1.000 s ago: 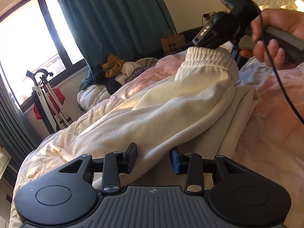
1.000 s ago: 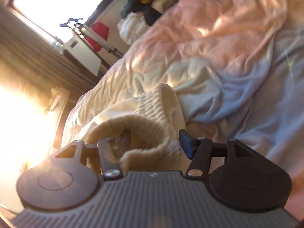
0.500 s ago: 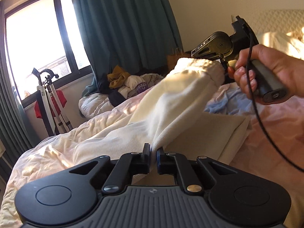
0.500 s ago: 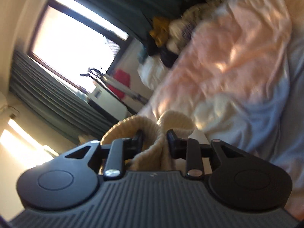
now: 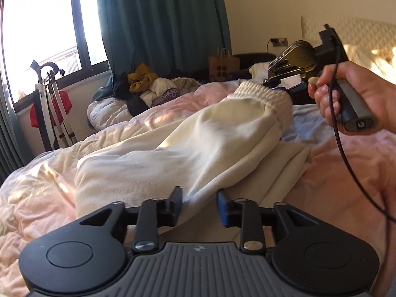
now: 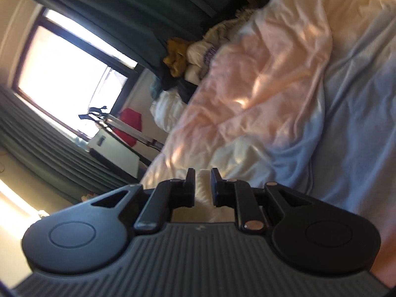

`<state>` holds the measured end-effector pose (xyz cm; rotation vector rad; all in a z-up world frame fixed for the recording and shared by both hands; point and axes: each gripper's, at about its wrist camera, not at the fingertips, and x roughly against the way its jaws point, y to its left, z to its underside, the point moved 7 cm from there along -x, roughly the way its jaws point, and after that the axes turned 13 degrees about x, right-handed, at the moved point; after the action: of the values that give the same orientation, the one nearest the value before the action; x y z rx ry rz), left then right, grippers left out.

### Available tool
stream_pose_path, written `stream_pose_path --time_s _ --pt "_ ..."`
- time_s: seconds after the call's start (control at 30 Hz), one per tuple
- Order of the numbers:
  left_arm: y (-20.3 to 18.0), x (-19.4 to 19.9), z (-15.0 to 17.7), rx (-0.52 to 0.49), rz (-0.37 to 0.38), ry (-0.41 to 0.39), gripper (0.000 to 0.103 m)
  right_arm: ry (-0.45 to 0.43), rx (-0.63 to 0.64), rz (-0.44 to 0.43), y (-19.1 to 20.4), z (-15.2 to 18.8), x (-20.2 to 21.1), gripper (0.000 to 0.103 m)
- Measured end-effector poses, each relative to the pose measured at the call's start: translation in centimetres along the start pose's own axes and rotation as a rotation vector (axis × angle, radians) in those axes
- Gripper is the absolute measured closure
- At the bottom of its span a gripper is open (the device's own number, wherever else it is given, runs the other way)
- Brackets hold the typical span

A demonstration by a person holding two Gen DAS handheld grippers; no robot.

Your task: Fold clothes

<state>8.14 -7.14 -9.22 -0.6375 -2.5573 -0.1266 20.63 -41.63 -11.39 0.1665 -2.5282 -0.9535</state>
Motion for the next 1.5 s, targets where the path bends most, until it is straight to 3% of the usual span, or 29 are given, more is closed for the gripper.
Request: stream_pose_path --time_s 0.17,0.2,0.23,0.27,0.3,0.33,0.43,0.5,0.57,0.63,0.87,0.93,1.13,1.3,1.5 --pt "0.8 2.9 -1.5 0.146 0.035 -0.043 0.029 -0.015 0.095 -0.003 2.9 0.7 4.8 0.083" --pt "1.5 3.3 -2.0 0.190 0.033 -0.053 0.025 -0.018 0.104 -0.003 3.3 0.9 5.5 0.076" --pt "2.2 3.7 -2.4 0.234 0.031 -0.063 0.020 -0.022 0.100 0.000 3.6 1.2 6.1 0.061" --pt "3.1 4.0 -2.7 0.279 0.025 -0.067 0.020 -0.022 0.094 0.004 3.8 1.5 6.5 0.051" --pt "4.0 4.1 -2.9 0.328 0.019 -0.062 0.020 -0.015 0.093 0.005 4.0 2.0 6.7 0.031" --pt "5.0 4.1 -3.0 0.381 0.018 -0.050 0.020 0.002 0.102 0.002 4.4 2.5 6.6 0.021" --pt "7.5 3.7 -2.8 0.528 0.020 0.012 0.019 0.075 0.136 -0.006 5.4 4.4 5.6 0.020" --pt "8.4 3.8 -2.6 0.574 -0.003 0.027 0.018 0.116 0.181 0.021 5.8 5.6 4.7 0.020" --pt "9.7 3.6 -2.4 0.604 -0.069 0.039 0.007 0.137 0.215 0.093 5.5 6.4 3.9 0.020" --pt "10.9 3.2 -1.9 0.618 -0.133 0.057 0.005 0.163 0.199 0.148 4.5 7.1 3.2 0.020" --pt "12.8 1.4 0.0 0.710 -0.147 0.153 0.005 0.224 0.091 0.137 2.3 9.3 0.8 0.018" --pt "13.2 0.7 0.5 0.726 -0.149 0.175 0.005 0.230 0.073 0.143 1.8 9.7 0.2 0.008" --pt "13.4 0.0 0.9 0.748 -0.143 0.192 0.004 0.287 0.009 0.144 0.7 10.9 -1.1 0.004" --pt "13.2 -0.4 0.9 0.755 -0.135 0.205 0.003 0.308 -0.057 0.058 1.3 10.9 -0.9 0.001" --pt "13.6 -1.1 1.5 0.843 -0.066 0.222 0.004 0.203 -0.088 -0.154 4.3 9.1 0.7 0.001"
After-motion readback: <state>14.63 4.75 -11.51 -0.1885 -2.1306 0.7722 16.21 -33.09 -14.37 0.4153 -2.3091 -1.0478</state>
